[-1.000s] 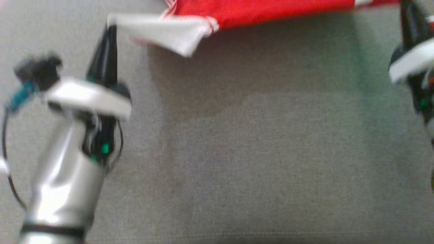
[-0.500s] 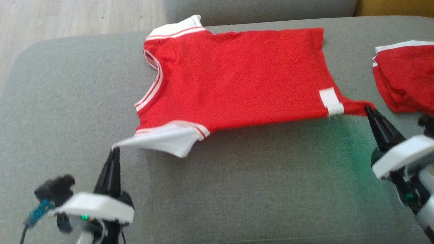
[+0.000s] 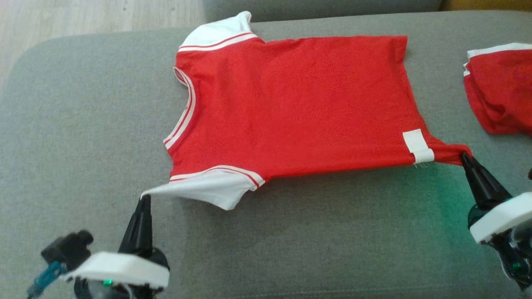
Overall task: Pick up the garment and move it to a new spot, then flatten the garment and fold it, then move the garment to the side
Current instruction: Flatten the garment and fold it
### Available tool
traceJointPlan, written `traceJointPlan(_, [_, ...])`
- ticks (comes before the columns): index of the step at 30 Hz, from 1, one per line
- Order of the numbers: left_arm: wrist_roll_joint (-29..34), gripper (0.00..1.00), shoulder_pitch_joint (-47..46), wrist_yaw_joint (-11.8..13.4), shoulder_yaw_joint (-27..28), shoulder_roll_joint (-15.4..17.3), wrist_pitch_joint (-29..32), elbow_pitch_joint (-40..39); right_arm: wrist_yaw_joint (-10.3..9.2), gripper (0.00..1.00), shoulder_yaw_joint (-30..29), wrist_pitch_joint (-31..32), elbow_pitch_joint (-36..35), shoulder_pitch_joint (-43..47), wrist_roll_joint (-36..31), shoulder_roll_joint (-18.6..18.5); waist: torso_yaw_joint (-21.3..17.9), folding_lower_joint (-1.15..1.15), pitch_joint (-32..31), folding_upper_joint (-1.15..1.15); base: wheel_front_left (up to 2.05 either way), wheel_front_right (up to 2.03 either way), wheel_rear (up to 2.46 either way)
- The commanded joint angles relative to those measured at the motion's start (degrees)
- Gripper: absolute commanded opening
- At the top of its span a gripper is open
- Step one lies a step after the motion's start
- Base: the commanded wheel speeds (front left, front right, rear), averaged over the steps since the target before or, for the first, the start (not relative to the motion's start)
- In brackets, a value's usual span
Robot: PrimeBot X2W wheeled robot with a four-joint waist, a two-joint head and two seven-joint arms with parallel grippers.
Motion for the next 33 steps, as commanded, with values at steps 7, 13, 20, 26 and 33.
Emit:
traceJointPlan(7, [-1.91,0.0,-12.28,-1.02,2.53,-1.16,1.91,4.25,0.37,0.0,-0.9,3.8,0.84,-5.45,-2.36,1.21,0.46,0.01,3.5,0.0,0.0,0.0,0.0])
traceJointPlan(13, [-1.02,0.0,-21.04,-2.96,1.54,-2.07,1.8,11.45,0.37,0.0,-0.59,4.65,3.57,-10.76,-3.65,2.25,1.13,0.01,6.73,0.0,0.0,0.0,0.0])
traceJointPlan(20, [0.98,0.0,-29.15,-5.28,0.4,-2.45,0.6,17.76,0.37,0.0,1.15,4.49,6.55,-16.07,-4.67,2.75,1.56,0.01,9.51,0.0,0.0,0.0,0.0])
traceJointPlan(26, [2.81,0.0,-33.9,-6.73,-0.36,-2.47,-0.53,21.92,0.37,0.0,3.01,3.48,8.79,-19.71,-4.69,3.2,1.71,0.01,10.87,0.0,0.0,0.0,0.0])
traceJointPlan(33, [5.27,0.0,-36.02,-7.67,-0.37,-3.11,-2.22,25.37,0.37,0.0,4.98,1.88,11.58,-22.39,-3.81,3.67,1.61,0.01,11.17,0.0,0.0,0.0,0.0])
